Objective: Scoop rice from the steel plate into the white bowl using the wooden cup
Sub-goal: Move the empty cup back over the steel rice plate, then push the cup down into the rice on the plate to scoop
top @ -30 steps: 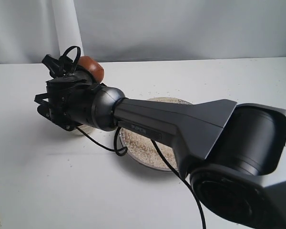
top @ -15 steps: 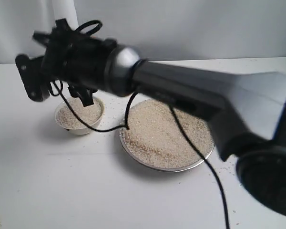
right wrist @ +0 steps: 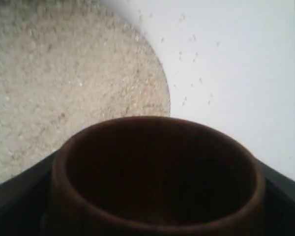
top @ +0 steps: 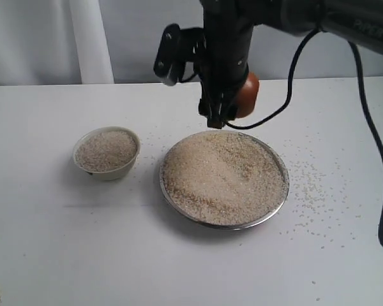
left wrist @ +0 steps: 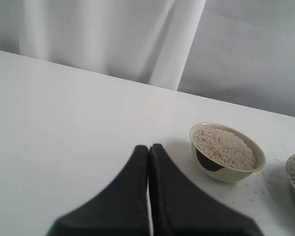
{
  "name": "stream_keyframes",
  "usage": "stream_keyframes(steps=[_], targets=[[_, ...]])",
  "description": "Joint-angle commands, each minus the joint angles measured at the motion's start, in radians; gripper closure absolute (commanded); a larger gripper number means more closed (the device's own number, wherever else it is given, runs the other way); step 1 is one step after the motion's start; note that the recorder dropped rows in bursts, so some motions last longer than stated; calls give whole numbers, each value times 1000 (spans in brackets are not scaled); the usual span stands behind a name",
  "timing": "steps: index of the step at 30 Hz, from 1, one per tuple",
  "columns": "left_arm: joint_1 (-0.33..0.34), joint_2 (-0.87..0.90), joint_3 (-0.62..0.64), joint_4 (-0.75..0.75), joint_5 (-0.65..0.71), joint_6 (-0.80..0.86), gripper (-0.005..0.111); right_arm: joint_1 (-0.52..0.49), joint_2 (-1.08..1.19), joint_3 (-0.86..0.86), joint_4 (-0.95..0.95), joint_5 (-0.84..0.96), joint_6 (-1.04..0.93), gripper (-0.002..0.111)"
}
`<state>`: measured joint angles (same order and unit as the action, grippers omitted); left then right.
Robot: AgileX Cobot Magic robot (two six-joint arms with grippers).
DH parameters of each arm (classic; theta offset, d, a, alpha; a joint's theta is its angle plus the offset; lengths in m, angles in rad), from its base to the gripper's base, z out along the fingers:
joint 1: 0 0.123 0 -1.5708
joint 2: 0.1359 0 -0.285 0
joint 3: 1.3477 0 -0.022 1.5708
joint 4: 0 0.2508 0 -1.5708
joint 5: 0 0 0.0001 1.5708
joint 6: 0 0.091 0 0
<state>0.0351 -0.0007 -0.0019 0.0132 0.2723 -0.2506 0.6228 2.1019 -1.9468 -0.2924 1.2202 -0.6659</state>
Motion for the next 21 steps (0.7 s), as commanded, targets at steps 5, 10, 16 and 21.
stream_keyframes(steps=[5,10,16,21], targets=[[-5,1,2,-4,-7,-4,107,-4,122,78,-225,1,-120,108],[-5,1,2,-4,-7,-4,107,-4,205,78,-384,1,-199,108],[-5,1,2,-4,-7,-4,107,-4,260,78,-463,1,-230,108],[-5,1,2,-4,-7,-4,107,6,282,78,-462,1,-253,108]])
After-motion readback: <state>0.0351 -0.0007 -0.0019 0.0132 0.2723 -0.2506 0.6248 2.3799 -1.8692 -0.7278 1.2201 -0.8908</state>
